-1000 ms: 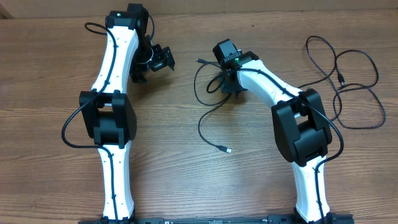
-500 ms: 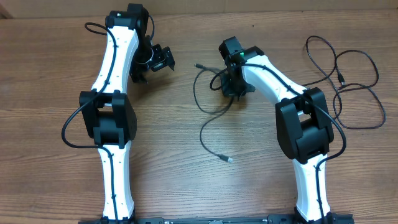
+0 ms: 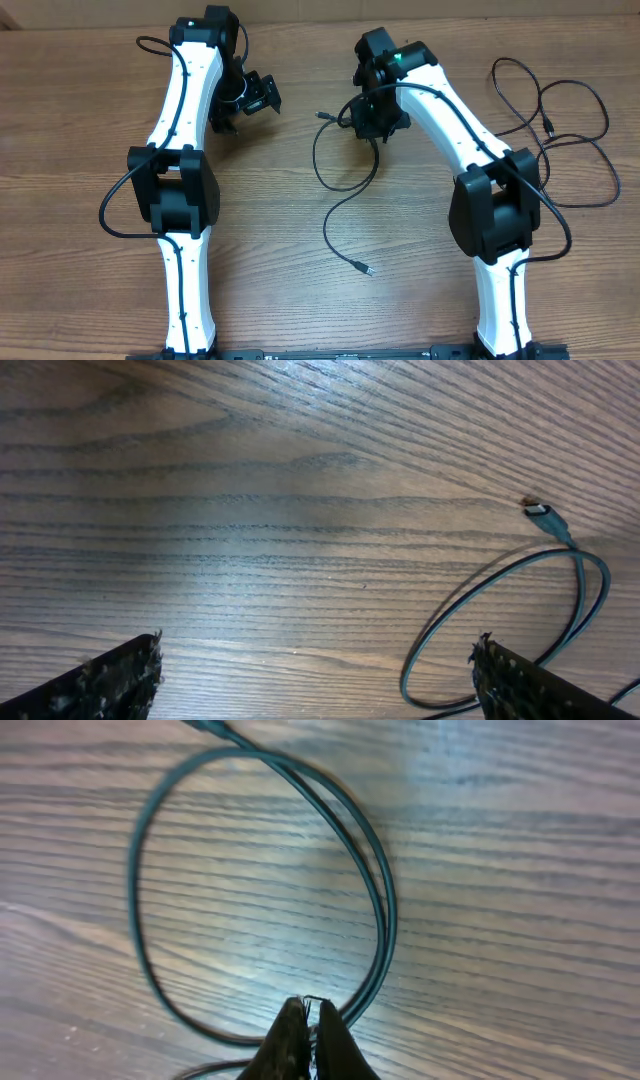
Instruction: Untangle cables
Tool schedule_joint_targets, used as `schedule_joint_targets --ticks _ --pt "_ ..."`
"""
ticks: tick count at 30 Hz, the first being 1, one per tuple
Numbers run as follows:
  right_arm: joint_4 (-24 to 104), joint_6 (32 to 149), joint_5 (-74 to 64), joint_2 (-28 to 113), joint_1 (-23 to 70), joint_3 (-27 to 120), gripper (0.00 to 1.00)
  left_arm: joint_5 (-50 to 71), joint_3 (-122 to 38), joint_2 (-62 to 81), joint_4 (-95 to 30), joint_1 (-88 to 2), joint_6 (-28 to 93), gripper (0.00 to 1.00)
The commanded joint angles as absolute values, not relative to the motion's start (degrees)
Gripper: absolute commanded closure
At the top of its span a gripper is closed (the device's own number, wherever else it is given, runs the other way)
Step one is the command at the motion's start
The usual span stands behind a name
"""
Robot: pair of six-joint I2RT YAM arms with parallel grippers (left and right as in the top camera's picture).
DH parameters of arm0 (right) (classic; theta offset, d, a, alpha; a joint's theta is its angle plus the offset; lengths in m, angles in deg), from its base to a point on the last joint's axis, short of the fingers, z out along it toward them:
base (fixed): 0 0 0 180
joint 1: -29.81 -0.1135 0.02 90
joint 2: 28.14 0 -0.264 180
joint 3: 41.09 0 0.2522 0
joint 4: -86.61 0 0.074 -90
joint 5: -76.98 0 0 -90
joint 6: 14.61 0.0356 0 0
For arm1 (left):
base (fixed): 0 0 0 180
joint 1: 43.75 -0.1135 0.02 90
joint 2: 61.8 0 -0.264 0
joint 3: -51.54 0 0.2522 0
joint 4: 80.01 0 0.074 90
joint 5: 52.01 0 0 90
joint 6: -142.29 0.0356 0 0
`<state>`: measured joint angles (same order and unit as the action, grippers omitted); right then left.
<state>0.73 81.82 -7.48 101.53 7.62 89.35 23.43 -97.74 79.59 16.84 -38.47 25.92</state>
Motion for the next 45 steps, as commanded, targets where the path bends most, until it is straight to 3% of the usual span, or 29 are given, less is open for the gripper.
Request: schedule_joint_targets --ticks 1,5,13,16,23,26,27,28,29,45 --pt "1.39 77.85 -7.59 99.28 7.84 90.53 0.81 23.38 -98.51 78.67 16.77 -37.73 26.40 0.01" --pt "6.13 74.28 -9.80 99.36 7.84 87.69 0.54 23.38 -98.51 78.67 16.77 -37.73 26.40 0.01" --pt "19.79 73.34 -11.02 99.93 7.84 79.49 0.52 23.38 -98.51 78.67 16.77 -37.73 26.40 0.01" --pt "25.37 73.32 -11.04 99.93 7.84 75.60 0.44 23.36 -98.51 78.67 16.77 -37.73 26.40 0.00" --pt "32.64 71.86 -13.60 99.93 7.84 68.98 0.42 23.38 -98.51 78.67 16.77 -37.73 26.40 0.00" --pt "33.93 71.88 -13.80 99.93 7.84 66.99 0.49 23.38 -98.51 78.67 16.77 -37.73 26.40 0.01" --pt "33.76 71.88 -13.80 99.93 7.84 66.60 0.61 23.38 -98.51 78.67 16.77 -37.73 26.40 0.00" --pt "33.28 71.88 -13.77 99.93 7.81 66.40 0.86 23.38 -98.51 78.67 16.77 -37.73 26.40 0.00" --pt "32.34 71.88 -13.77 99.93 7.81 66.40 0.96 23.38 -98.51 78.67 16.77 -37.73 26.40 0.00" --pt "22.59 72.32 -5.84 86.49 7.84 73.26 0.96 23.38 -98.51 78.67 16.77 -37.73 26.40 0.01"
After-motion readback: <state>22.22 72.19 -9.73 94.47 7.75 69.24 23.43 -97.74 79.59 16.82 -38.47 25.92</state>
